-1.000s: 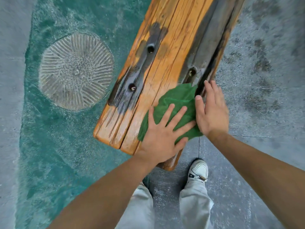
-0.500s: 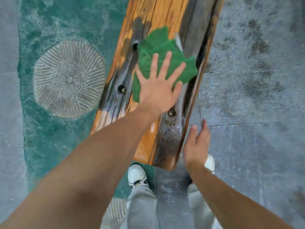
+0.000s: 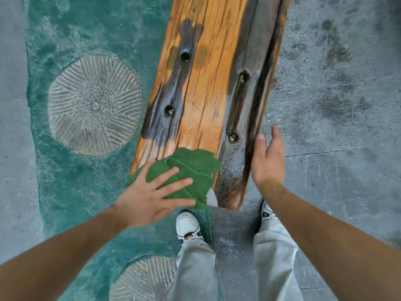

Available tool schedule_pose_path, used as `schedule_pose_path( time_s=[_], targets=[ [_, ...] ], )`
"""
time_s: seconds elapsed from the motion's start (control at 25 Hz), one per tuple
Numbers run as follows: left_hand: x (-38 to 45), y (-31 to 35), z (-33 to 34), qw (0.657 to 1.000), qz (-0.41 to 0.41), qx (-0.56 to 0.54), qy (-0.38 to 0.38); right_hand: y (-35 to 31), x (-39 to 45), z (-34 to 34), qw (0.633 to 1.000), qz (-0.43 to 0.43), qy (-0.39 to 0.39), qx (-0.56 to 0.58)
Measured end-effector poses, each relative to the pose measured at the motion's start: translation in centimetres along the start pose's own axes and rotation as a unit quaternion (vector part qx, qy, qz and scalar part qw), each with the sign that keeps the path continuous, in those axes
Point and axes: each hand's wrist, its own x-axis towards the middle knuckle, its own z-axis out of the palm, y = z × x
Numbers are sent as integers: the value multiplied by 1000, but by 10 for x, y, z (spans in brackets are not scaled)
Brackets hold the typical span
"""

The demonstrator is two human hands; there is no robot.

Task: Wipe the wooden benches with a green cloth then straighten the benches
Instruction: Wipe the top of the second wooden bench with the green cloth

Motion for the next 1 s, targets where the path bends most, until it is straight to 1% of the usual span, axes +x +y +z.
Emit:
schedule_pose_path(
  time_s=[0.04,0.08,0.16,0.2,0.24,0.28,0.32,0.36,0.4,0.48,0.52,0.56,0.6,0.64,0.68,0.72,0.76,0.84,0.88,0.92,0.96,1.0],
  targets=[
    [8,-11,-5,998,-56,-21,7,0,-4,5,1000,-2,-1,1],
    [23,-19,-12,991,-128,-47,13,1,-6,9,1000,-5,1,-1],
    [61,-28,-28,958,-274,-82,20,1,-7,11,999,-23,6,-21],
    [83,-29,-36,940,-327,-90,22,2,-7,10,998,-40,12,-45],
    [106,-27,-45,929,-358,-91,16,3,-11,10,994,-65,23,-79],
    [130,-23,-52,927,-364,-90,7,6,-16,10,988,-94,41,-114],
    [149,-15,-56,934,-348,-87,3,9,-24,11,982,-117,57,-137],
    [163,-6,-58,948,-309,-79,9,13,-31,14,980,-127,71,-137],
    [168,5,-57,964,-253,-71,23,14,-38,17,982,-121,82,-116],
    [151,20,-50,987,-142,-66,39,12,-45,20,990,-76,111,-47],
    [134,22,-44,993,-93,-62,46,10,-43,19,989,-60,130,-32],
    [110,21,-36,996,-53,-57,49,6,-41,16,988,-62,131,-47],
    [87,16,-28,997,-17,-46,51,2,-40,16,985,-93,117,-89],
    [67,5,-22,998,4,-33,50,-2,-41,16,975,-143,87,-144],
    [53,-8,-17,999,-5,-28,44,-5,-43,19,958,-196,49,-201],
    [48,-20,-15,997,-54,-35,37,-7,-47,21,936,-244,11,-253],
    [50,-30,-16,989,-136,-53,32,-7,-50,24,911,-282,-22,-299],
    [71,-46,-25,945,-309,-102,26,-4,-60,31,871,-323,-67,-365],
    [88,-53,-31,922,-365,-124,23,-2,-63,33,859,-329,-77,-384],
    [104,-61,-37,907,-397,-136,23,-1,-66,34,854,-332,-79,-393],
    [122,-71,-41,901,-410,-140,25,0,-67,36,855,-334,-74,-390],
    [141,-80,-45,901,-410,-139,27,0,-67,37,858,-336,-68,-383]
  ],
)
